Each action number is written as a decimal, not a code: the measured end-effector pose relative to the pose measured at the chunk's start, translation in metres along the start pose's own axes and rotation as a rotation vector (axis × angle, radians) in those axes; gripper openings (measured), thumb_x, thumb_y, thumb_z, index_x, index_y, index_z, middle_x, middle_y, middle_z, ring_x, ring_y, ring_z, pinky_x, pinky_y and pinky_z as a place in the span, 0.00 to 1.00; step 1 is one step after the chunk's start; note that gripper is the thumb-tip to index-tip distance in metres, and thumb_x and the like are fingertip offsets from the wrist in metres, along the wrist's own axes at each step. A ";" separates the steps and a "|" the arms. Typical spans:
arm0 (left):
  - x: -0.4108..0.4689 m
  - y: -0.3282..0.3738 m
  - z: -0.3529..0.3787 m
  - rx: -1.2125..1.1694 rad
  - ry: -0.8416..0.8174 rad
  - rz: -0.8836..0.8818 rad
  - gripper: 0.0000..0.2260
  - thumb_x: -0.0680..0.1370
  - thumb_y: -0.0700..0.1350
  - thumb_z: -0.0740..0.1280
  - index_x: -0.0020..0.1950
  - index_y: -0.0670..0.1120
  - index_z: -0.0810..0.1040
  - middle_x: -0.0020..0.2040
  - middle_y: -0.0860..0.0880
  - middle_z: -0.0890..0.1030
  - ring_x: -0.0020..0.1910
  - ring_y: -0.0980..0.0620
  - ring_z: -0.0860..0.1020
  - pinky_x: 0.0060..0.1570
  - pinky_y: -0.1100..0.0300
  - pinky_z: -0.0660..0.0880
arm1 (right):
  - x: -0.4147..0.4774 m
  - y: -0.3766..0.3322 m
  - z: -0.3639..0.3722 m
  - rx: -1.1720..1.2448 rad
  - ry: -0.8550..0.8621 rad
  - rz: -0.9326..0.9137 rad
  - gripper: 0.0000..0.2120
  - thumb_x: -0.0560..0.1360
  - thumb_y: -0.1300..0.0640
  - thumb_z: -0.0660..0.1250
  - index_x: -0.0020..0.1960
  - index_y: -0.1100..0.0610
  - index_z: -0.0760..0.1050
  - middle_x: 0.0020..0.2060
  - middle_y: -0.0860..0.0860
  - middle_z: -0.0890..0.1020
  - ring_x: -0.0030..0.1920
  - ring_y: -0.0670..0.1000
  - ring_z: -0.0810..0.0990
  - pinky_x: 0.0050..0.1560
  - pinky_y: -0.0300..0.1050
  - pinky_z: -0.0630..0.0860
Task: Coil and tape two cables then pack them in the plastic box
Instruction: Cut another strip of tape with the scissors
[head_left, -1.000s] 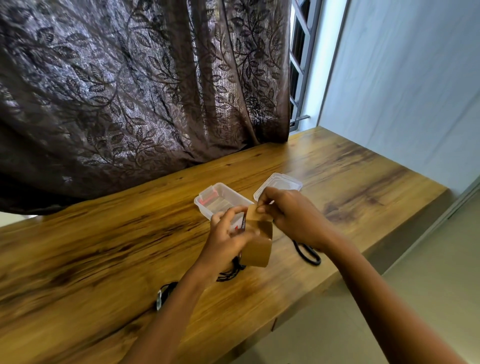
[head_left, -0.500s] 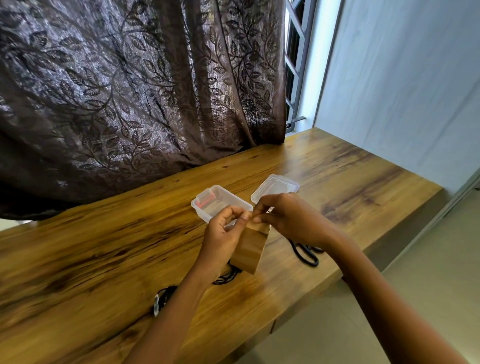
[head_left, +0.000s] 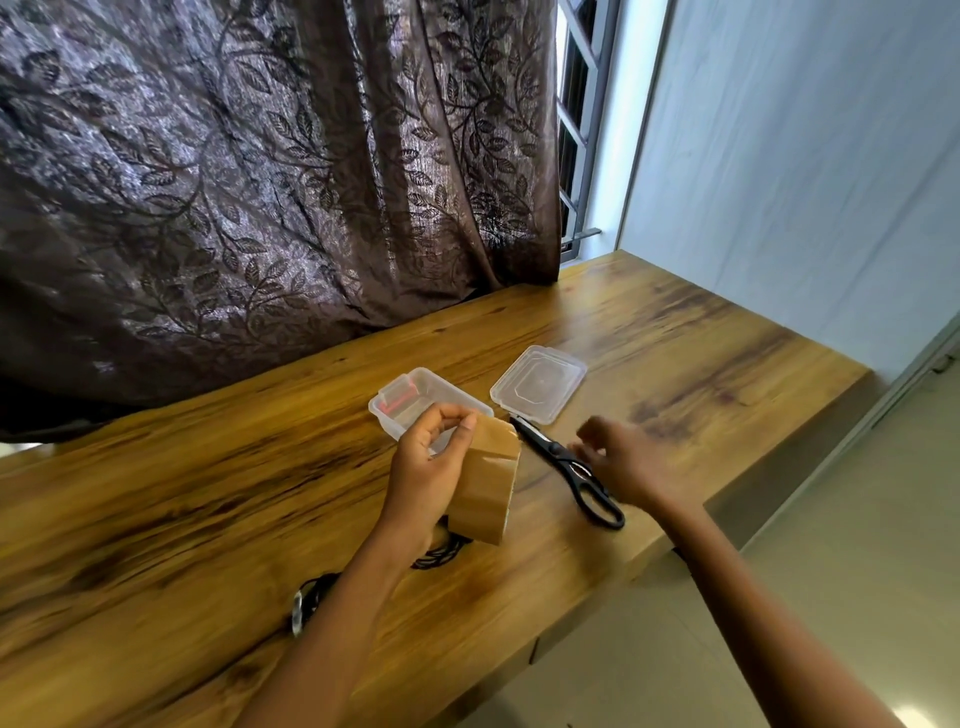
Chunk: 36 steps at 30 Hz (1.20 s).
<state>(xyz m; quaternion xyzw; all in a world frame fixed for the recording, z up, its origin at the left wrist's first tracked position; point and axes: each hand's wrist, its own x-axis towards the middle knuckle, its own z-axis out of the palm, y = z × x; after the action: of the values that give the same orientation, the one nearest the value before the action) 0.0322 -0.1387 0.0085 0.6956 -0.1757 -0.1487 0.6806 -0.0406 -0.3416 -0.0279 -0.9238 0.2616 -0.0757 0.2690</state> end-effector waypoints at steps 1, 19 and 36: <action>0.001 0.001 0.000 -0.001 0.006 0.002 0.07 0.77 0.48 0.64 0.41 0.57 0.78 0.49 0.52 0.80 0.48 0.53 0.76 0.47 0.52 0.74 | 0.001 0.012 0.009 -0.074 -0.020 0.027 0.11 0.76 0.55 0.64 0.55 0.60 0.75 0.51 0.57 0.80 0.50 0.55 0.78 0.42 0.42 0.69; 0.019 0.026 -0.018 -0.046 0.072 0.006 0.04 0.78 0.49 0.63 0.45 0.51 0.76 0.46 0.51 0.79 0.41 0.56 0.75 0.33 0.64 0.71 | -0.016 0.041 0.010 0.648 -0.251 0.363 0.07 0.76 0.60 0.64 0.51 0.63 0.75 0.40 0.58 0.81 0.32 0.50 0.78 0.26 0.36 0.72; 0.042 0.057 -0.027 -0.059 0.103 0.040 0.06 0.79 0.47 0.61 0.45 0.51 0.76 0.44 0.51 0.79 0.40 0.56 0.76 0.27 0.67 0.73 | -0.029 -0.036 -0.056 0.847 -0.085 -0.153 0.34 0.50 0.47 0.79 0.53 0.54 0.75 0.38 0.52 0.77 0.40 0.49 0.78 0.47 0.46 0.76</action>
<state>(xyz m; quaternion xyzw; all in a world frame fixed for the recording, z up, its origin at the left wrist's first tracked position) 0.0794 -0.1345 0.0671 0.6782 -0.1499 -0.1045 0.7118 -0.0651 -0.3262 0.0391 -0.7511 0.1267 -0.1578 0.6284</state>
